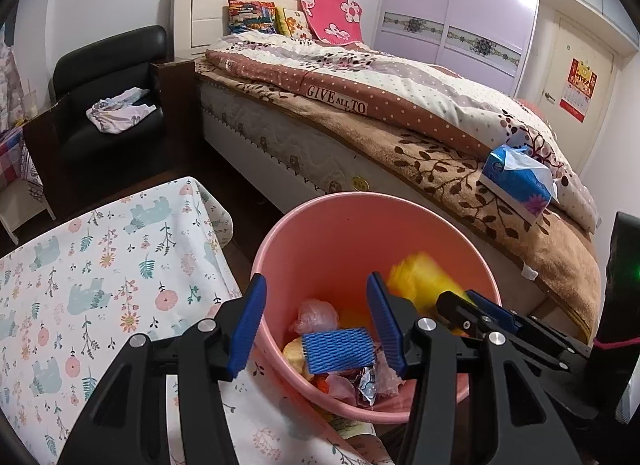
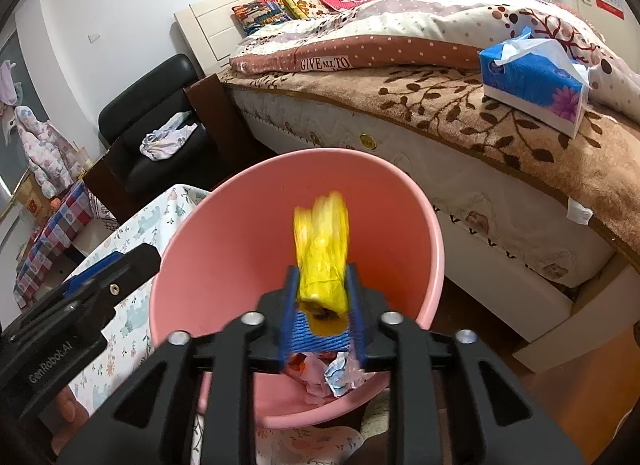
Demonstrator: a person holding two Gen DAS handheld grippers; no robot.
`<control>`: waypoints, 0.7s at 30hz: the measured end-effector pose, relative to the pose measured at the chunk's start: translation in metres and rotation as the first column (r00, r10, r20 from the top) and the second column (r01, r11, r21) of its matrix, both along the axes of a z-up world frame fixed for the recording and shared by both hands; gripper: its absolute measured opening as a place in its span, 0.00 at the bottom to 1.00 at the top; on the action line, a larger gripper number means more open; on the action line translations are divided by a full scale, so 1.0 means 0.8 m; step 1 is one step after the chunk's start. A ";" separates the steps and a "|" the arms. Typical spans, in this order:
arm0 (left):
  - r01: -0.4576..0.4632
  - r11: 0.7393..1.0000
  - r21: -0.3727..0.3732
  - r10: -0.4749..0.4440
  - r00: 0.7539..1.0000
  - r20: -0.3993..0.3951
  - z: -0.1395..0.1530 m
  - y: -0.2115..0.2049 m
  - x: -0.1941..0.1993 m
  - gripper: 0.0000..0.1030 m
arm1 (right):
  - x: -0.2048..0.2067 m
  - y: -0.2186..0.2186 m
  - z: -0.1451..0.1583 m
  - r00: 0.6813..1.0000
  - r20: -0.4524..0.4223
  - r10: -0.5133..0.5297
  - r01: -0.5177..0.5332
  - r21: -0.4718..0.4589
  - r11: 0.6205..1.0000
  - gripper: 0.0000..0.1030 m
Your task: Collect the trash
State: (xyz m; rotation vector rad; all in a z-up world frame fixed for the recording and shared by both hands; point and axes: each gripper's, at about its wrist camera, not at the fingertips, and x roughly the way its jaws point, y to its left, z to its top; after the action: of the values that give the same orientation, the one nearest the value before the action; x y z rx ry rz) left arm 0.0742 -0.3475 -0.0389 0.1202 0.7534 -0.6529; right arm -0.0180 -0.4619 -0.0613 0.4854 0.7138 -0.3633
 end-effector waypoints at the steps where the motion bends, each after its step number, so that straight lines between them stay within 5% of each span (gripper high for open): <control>1: -0.001 1.000 -0.001 0.001 1.000 0.001 0.001 0.000 0.000 0.50 | -0.001 0.001 0.000 1.000 0.002 0.001 -0.001 -0.001 1.000 0.32; 21: -0.026 0.999 -0.032 0.027 0.999 0.028 0.022 0.036 -0.019 0.50 | -0.021 0.038 0.034 0.997 0.054 0.062 -0.059 -0.058 0.997 0.35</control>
State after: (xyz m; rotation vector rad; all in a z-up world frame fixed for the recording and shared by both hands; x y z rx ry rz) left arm 0.0594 -0.3188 -0.0209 0.0900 0.7158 -0.6362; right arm -0.0347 -0.4315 -0.0343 0.4182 0.6609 -0.3108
